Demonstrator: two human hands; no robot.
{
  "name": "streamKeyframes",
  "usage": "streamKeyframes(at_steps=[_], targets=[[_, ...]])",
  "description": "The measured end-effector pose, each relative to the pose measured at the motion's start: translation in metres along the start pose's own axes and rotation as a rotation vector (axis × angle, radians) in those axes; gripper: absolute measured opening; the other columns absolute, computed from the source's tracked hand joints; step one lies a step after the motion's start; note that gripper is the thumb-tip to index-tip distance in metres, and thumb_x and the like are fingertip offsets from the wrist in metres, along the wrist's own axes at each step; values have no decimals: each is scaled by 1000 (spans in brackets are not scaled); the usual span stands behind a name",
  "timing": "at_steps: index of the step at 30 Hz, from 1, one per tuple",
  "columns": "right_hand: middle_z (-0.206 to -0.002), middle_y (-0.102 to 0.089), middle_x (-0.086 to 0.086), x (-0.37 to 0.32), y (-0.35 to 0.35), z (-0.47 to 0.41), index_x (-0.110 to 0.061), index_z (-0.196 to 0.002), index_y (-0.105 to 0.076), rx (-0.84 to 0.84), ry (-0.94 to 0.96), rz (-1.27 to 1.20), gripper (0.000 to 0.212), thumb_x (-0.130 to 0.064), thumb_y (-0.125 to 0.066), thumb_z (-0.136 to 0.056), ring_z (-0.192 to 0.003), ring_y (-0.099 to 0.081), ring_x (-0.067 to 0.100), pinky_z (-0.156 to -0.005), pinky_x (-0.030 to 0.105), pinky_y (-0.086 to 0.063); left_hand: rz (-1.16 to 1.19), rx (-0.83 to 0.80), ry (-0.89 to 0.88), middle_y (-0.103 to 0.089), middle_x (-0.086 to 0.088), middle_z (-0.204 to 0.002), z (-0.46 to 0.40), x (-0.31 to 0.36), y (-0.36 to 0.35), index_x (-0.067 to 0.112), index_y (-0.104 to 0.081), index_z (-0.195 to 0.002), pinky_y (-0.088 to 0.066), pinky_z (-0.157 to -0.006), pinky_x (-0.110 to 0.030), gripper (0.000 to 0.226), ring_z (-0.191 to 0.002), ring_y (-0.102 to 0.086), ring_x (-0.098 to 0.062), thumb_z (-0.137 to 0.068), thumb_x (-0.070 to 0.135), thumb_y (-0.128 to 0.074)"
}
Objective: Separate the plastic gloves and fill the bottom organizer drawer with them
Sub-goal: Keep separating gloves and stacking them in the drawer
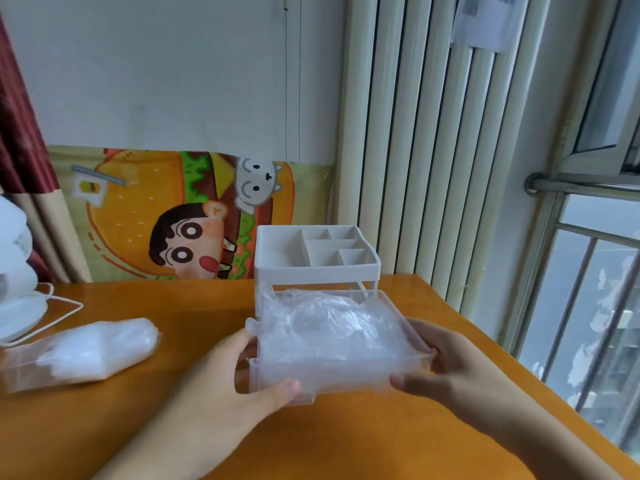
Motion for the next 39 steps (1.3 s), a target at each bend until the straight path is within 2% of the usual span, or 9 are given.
streamKeyframes(at_steps=[6,11,16,19,22,25,30,36,39], targets=[[-126,-76,-7,-3,4,-16,-32,-140,-63,-48,2,-63,63,-29,-90,-83,-116,-73,17,-103,42,-57,-3,19,-43,-56,38,-137,-14,-3,1,55,-40,-147,-47,-113,-36,102,-127,-58,2,-56,80,-78],[-124,-77,-7,3,5,-26,-32,-140,-63,-36,1,-71,60,-18,-88,-87,-114,-73,16,-101,41,-59,17,32,-57,-61,39,-128,-22,-6,-4,52,-48,-140,-48,-109,-28,73,-119,-61,10,-76,53,-85],[-127,-75,-9,9,6,-38,-34,-140,-62,-31,5,-73,64,-22,-90,-84,-115,-72,15,-101,41,-59,28,67,-38,-56,40,-133,-33,-15,-1,58,-44,-139,-43,-114,-34,89,-128,-55,5,-60,73,-83],[-129,-73,-8,19,7,-48,-35,-138,-61,-14,-15,-121,72,-30,-94,-74,-115,-73,18,-100,43,-59,36,77,-32,-47,35,-142,-41,-22,3,57,-41,-136,-42,-115,-36,95,-133,-49,1,-53,79,-83],[-139,-65,-12,27,8,-58,-33,-136,-59,-26,-25,-184,82,-34,-97,-63,-118,-71,20,-95,40,-61,116,9,-36,-50,33,-140,-52,-27,4,55,-40,-130,-41,-116,-38,92,-136,-46,1,-54,73,-88],[-155,-46,-24,32,5,-68,-31,-134,-56,-55,-18,-236,88,-37,-98,-57,-132,-61,21,-95,37,-60,220,-70,-38,-60,30,-130,-61,-28,0,47,-40,-129,-45,-109,-33,85,-127,-54,6,-62,60,-90],[-137,-65,-2,38,-2,-82,-19,-130,-51,-69,-25,-284,80,-27,-96,-64,-117,-71,24,-90,35,-60,324,-43,-38,-67,20,-129,-70,-29,-3,41,-39,-134,-47,-100,-26,87,-121,-62,3,-63,55,-86],[-132,-70,-2,35,-9,-81,-23,-133,-53,-18,-25,-294,76,-29,-92,-67,-114,-73,23,-91,35,-59,271,33,-25,-66,33,-123,-65,-31,-2,52,-38,-134,-43,-107,-29,71,-116,-61,10,-78,55,-82],[-132,-71,-3,32,-11,-74,-28,-133,-56,24,-22,-275,76,-38,-93,-67,-116,-72,22,-96,41,-59,217,93,-14,-60,46,-115,-58,-28,-2,57,-37,-127,-45,-94,-18,65,-110,-59,19,-77,60,-78]])
Point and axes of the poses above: each hand's wrist, its own z-axis away from the middle knuckle, its own y-axis out of the back of the hand, x = y × z, the point moved 3 cm from there along -z, towards the middle knuckle
